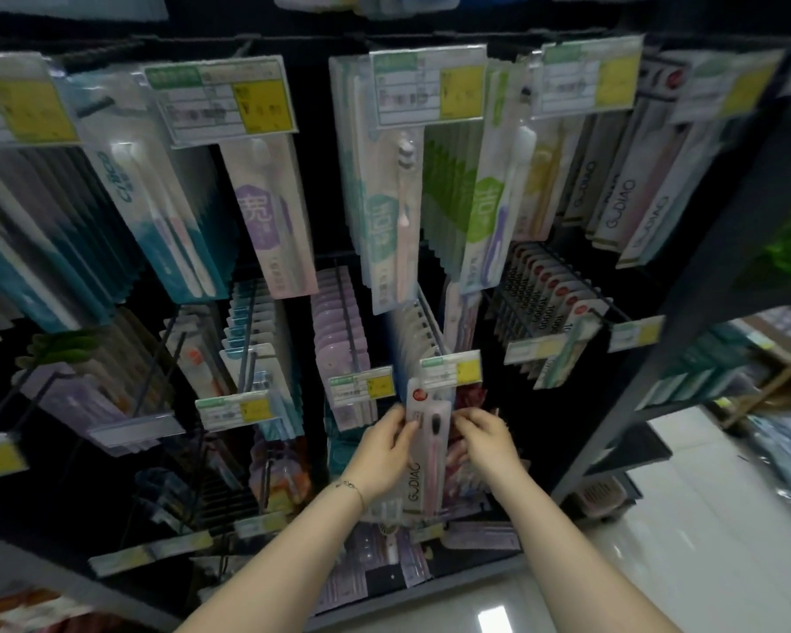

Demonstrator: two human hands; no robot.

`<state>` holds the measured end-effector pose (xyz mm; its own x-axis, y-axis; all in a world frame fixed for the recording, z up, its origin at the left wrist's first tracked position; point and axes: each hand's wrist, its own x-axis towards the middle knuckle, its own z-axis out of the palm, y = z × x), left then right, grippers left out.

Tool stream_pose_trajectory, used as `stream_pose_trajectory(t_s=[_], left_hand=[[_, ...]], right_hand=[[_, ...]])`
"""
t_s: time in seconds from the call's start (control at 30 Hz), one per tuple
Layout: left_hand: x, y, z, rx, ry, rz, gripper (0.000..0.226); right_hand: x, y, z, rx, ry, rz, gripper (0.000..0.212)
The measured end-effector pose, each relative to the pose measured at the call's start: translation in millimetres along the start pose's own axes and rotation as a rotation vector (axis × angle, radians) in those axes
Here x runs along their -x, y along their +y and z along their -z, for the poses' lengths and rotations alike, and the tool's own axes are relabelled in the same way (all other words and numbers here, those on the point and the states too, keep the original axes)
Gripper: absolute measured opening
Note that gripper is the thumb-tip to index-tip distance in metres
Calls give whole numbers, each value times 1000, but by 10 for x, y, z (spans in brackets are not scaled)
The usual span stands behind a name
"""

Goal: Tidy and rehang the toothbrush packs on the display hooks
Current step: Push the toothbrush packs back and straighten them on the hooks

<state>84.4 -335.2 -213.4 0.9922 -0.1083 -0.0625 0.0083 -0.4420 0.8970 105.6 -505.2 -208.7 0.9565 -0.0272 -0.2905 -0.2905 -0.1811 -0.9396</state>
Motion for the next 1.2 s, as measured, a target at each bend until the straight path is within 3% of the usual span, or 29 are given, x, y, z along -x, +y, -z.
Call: stream_pose_trajectory(t_s=[0.13,0.3,0.73,1.03,1.2], left_hand=[[-114,137,-182,-31,-22,-57,20],[-317,264,-507,-14,-29,38,22],[-932,738,-1462,73,-33,-19,19],[-1148,764,-1745,109,-6,55,22],[-1324,944,-1820,177,53,78,17]], right_hand=[[-26,79,172,-102,-12,-12,23],[-147,142,536,-175,-19,-26,30],[-689,125,1681,-173,0,48,20],[-985,197,1919,-130,-50,50,20],[-1044,140,1948,-162,47,87,23]])
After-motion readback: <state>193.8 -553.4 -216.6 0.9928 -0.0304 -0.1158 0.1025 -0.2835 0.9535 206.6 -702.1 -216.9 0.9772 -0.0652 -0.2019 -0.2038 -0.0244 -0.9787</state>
